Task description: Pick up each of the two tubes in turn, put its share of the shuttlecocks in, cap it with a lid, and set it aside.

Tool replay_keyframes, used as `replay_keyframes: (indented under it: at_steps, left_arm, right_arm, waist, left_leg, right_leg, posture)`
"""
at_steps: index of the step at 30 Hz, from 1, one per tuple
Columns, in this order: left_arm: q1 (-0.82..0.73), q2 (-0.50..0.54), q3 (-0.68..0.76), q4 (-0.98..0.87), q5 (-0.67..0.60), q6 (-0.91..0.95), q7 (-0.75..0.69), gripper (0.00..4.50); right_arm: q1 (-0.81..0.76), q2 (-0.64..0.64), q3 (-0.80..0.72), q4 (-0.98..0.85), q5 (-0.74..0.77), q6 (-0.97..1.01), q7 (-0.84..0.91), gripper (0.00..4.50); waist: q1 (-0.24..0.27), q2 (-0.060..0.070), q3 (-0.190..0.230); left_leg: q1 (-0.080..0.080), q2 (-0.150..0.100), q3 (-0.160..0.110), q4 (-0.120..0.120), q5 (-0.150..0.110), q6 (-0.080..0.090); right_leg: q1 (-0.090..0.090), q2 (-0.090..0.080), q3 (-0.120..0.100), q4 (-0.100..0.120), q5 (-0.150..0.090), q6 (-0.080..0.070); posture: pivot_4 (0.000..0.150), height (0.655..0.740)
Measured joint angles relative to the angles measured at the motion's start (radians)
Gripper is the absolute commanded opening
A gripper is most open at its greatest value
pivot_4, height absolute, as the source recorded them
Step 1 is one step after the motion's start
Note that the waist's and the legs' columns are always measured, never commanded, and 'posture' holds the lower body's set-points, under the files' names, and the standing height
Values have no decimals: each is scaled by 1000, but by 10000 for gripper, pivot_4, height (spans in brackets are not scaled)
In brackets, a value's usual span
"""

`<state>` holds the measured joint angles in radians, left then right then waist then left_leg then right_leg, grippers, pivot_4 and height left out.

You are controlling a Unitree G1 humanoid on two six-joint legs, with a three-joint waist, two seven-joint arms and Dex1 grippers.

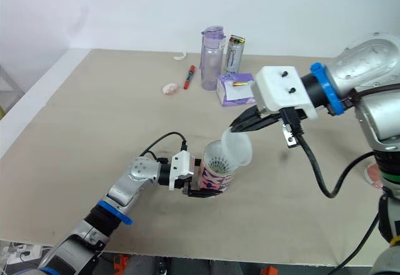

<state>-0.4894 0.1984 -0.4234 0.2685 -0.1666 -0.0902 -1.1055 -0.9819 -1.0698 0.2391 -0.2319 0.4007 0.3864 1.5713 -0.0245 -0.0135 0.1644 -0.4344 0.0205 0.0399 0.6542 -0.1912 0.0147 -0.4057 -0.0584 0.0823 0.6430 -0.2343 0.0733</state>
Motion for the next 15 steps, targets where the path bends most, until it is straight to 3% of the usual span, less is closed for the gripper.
replay_keyframes:
  at_steps: [15]
  left_arm:
    - [-12, -14, 23, -26, -31, 133, 1, 32951]
  right_arm:
    - [0, 79, 57, 45, -151, -186, 2, 807]
  waist:
    - [0, 0, 0]
  left_leg:
    - [-2, 0, 0, 1, 0, 0]
  right_leg:
    - [0, 2, 0, 1, 1, 0]
  posture:
    - [1500, 7400]
